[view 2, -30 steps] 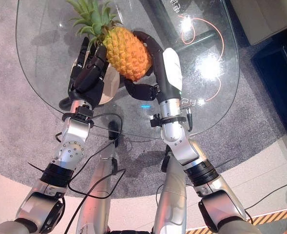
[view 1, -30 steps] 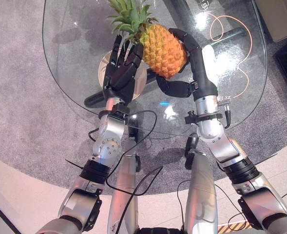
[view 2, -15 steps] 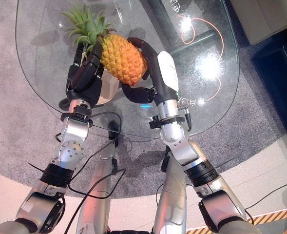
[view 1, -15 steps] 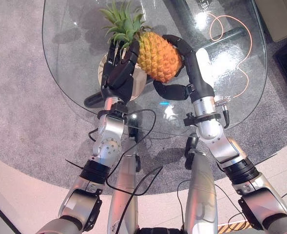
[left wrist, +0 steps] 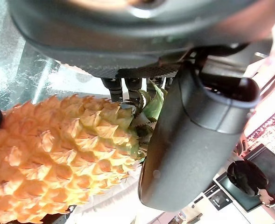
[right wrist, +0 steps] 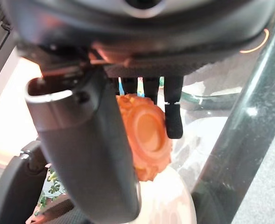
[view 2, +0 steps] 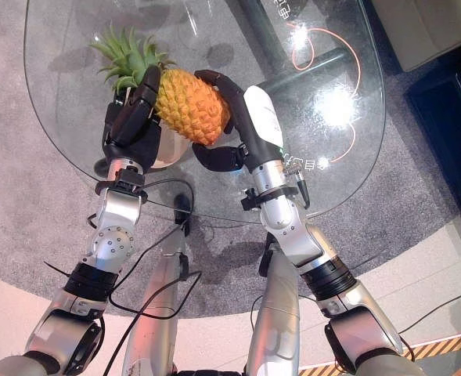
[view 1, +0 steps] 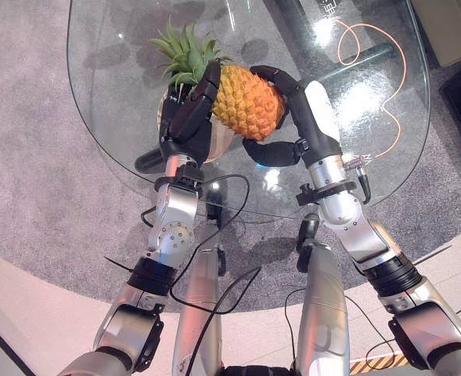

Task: Pick up the fruit to the plate

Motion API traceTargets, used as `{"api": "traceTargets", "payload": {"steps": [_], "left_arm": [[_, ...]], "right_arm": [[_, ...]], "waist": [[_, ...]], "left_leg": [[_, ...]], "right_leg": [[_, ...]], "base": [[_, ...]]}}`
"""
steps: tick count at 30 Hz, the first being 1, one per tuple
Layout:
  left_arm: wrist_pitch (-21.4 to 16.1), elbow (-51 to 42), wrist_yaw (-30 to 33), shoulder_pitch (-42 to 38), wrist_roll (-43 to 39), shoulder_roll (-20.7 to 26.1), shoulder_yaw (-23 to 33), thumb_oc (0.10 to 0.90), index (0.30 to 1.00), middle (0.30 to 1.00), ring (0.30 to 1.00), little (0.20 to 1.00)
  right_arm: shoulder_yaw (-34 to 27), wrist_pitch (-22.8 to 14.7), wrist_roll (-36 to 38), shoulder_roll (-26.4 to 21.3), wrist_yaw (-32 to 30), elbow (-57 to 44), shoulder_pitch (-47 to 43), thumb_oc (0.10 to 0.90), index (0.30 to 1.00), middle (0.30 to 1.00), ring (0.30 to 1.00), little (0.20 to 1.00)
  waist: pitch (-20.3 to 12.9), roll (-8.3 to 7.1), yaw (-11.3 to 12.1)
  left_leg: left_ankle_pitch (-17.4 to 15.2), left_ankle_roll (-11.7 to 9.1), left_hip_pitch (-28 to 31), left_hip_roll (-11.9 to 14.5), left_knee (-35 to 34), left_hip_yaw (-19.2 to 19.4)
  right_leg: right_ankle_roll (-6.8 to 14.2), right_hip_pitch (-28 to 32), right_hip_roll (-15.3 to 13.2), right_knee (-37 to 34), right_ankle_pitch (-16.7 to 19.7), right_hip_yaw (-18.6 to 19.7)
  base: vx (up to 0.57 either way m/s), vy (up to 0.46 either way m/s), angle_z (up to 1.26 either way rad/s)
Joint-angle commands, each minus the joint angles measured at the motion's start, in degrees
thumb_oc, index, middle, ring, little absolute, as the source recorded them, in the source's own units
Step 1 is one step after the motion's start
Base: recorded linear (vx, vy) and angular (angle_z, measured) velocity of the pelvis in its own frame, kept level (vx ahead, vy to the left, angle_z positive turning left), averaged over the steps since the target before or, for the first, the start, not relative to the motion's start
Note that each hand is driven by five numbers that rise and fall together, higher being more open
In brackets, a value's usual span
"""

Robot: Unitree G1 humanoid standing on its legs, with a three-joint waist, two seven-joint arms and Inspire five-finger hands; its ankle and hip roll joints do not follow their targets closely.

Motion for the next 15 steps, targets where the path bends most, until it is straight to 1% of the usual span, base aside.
{"api": "traceTargets", "payload": {"steps": [1,5,6,7,15], "left_arm": [[-5.13,-9.33,-3.75,-6.21,0.49,0.62,1.85,0.8,0.9,0.9,0.9,0.9],[-6.56,-9.47,-4.81,-6.12,-0.05,0.49,1.97,0.8,0.9,0.9,0.9,0.9],[-7.19,-9.6,-5.88,-6.12,-0.2,0.51,2.01,0.611,0.738,0.738,0.738,0.711],[-7.94,-9.61,-6.07,-6.17,0.1,0.47,2.03,0.1,0.3,0.3,0.3,0.2],[-10.07,-9.83,-6.79,-6.78,1.97,-0.06,2.08,0.1,0.3,0.3,0.3,0.2]], "right_arm": [[0.92,-8.83,-3.8,0.78,1.07,-12.26,-7.42,0.1,0.3,0.3,0.3,0.2],[1.35,-8.97,-4.02,0.45,1.93,-12.68,-7.96,0.1,0.3,0.3,0.3,0.2],[1.4,-9.34,-4.11,0.33,2.17,-12.72,-7.94,0.1,0.3,0.3,0.3,0.2],[1.49,-9.46,-4.11,0.33,2.26,-12.72,-7.96,0.1,0.3,0.3,0.3,0.2],[1.94,-9.47,-4.19,0.45,1.79,-12.21,-8.47,0.1,0.3,0.3,0.3,0.2]], "waist": [[-1.1,-0.98,0.37],[-1.1,-1.0,0.46],[-1.1,-1.07,0.48],[-1.1,-1.11,0.49],[-1.1,-1.36,0.49]], "left_leg": [[-8.07,1.95,1.13,0.9,8.63,2.33],[-8.06,1.93,1.01,0.86,8.71,2.19],[-8.08,1.93,0.98,0.84,8.73,2.12],[-8.08,1.91,0.95,0.86,8.75,2.1],[-8.11,1.83,0.91,0.89,8.65,1.92]], "right_leg": [[0.95,3.91,0.19,-14.96,13.04,1.39],[0.94,3.8,0.24,-14.83,12.99,1.39],[0.93,3.82,0.26,-14.84,12.96,1.36],[0.92,3.83,0.27,-14.85,12.95,1.34],[0.85,3.71,0.49,-14.8,12.85,1.4]], "base": [[0.0,0.0,0.0],[0.0,0.0,0.0],[0.0,0.0,0.0],[0.0,0.0,0.0],[0.0,0.0,0.0]]}}
